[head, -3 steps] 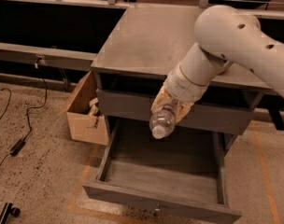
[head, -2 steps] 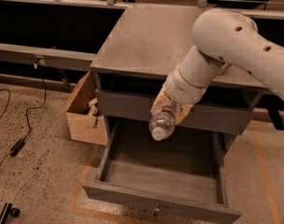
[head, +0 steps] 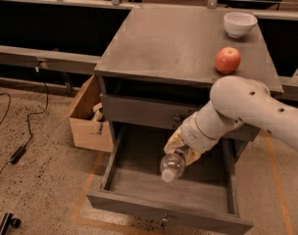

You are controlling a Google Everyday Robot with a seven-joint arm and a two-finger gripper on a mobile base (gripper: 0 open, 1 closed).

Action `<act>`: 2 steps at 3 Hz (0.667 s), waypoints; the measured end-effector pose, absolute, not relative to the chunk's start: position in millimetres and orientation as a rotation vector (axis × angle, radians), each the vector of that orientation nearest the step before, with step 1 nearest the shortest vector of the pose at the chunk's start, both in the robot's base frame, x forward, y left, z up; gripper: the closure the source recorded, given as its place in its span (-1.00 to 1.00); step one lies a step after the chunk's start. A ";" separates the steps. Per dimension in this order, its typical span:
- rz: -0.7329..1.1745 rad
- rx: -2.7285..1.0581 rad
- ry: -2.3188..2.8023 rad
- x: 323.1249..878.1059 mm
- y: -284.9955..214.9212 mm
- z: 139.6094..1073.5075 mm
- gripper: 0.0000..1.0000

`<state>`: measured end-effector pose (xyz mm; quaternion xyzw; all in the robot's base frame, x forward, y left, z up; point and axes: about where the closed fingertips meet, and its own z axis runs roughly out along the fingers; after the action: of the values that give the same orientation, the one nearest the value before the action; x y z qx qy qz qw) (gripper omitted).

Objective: Place water bottle into middle drawer

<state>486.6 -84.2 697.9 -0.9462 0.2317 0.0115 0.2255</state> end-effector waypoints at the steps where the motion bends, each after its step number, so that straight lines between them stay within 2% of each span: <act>1: -0.103 -2.536 0.600 513.0 -88.6 627.4 1.00; 2: -0.202 -2.524 0.552 551.5 -91.5 592.7 1.00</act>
Offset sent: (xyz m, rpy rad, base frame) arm 0.1131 -0.0130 -0.1434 0.0480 -0.3025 0.0198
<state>551.5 -91.5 592.7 -0.9374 0.2050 -0.0749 0.2715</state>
